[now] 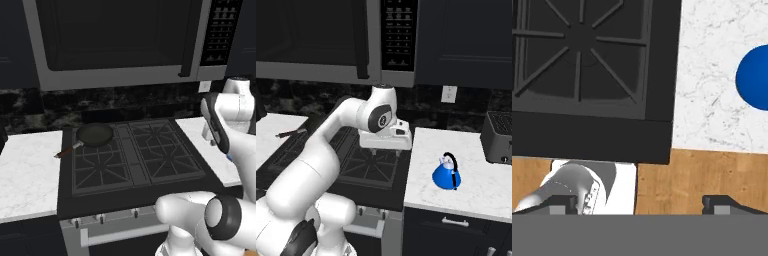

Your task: Pick the kettle from the counter and place it on a stove burner. Then turn the burner on.

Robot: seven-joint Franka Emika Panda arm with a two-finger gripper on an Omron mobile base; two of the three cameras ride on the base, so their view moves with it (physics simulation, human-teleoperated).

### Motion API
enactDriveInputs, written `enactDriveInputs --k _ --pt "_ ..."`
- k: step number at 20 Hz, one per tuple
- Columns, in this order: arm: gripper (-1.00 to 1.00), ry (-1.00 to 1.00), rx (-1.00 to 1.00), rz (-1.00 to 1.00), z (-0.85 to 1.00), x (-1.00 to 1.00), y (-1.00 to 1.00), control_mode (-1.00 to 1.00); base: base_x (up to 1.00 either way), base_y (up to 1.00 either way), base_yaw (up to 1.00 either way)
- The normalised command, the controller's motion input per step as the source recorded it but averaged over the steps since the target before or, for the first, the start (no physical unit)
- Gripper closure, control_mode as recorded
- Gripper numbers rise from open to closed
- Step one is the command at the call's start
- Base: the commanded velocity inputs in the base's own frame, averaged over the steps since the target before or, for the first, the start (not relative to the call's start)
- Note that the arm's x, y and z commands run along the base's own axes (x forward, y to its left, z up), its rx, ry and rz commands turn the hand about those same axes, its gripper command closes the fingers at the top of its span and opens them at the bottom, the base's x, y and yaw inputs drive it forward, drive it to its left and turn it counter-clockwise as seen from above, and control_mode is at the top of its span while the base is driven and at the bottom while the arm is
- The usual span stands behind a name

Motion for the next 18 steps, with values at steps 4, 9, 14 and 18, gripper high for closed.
enactDriveInputs --k 4,9,14,18 --pt "-1.00 0.00 -0.03 0.00 0.34 0.00 -0.56 -1.00 0.00 0.00 0.00" --pt "-1.00 0.05 -0.01 0.00 0.15 0.25 -0.72 -1.00 0.00 0.00 0.00" --pt "-1.00 0.07 0.00 0.00 -0.12 0.39 -0.80 -1.00 0.00 0.00 0.00" --pt "-1.00 0.02 0.00 0.00 -0.28 0.18 -0.55 -1.00 0.00 0.00 0.00"
